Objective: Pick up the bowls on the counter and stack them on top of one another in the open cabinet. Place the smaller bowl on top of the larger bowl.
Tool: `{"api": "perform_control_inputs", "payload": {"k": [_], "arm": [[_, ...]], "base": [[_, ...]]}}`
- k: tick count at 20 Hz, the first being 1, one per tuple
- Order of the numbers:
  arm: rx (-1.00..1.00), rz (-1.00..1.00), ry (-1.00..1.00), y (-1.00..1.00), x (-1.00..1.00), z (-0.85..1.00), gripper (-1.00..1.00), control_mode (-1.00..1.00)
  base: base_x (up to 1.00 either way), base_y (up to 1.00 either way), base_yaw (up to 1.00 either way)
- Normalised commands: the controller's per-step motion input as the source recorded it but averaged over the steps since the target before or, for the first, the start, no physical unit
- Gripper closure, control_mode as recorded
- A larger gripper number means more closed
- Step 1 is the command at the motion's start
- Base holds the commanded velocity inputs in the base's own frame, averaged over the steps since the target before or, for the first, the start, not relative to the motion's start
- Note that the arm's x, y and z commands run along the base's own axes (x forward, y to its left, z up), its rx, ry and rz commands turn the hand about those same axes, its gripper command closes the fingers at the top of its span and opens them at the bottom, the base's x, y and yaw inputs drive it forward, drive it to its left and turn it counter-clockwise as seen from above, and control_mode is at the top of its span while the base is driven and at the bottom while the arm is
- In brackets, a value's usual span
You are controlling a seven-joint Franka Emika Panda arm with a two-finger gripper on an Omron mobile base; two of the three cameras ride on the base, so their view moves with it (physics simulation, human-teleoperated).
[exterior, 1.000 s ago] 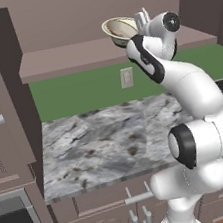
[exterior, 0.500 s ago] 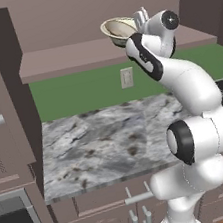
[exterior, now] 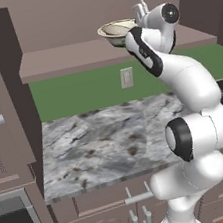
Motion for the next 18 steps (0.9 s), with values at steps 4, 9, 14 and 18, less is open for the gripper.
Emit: {"api": "perform_control_inputs", "payload": {"k": [4,9,14,18], "arm": [[0.00,0.00,0.02,-0.01,-0.10,0.73,-1.00,-1.00],[0.00,0.01,0.02,-0.14,-0.57,0.62,-1.00,-1.00],[0.00,0.07,0.00,-0.28,-0.99,0.14,-1.00,-1.00],[0.00,0.08,0.00,-0.24,-1.00,0.00,-1.00,-1.00]], "base": [[0.00,0.00,0.00],[0.00,0.00,0.00],[0.00,0.00,0.00],[0.00,0.00,0.00]]}}
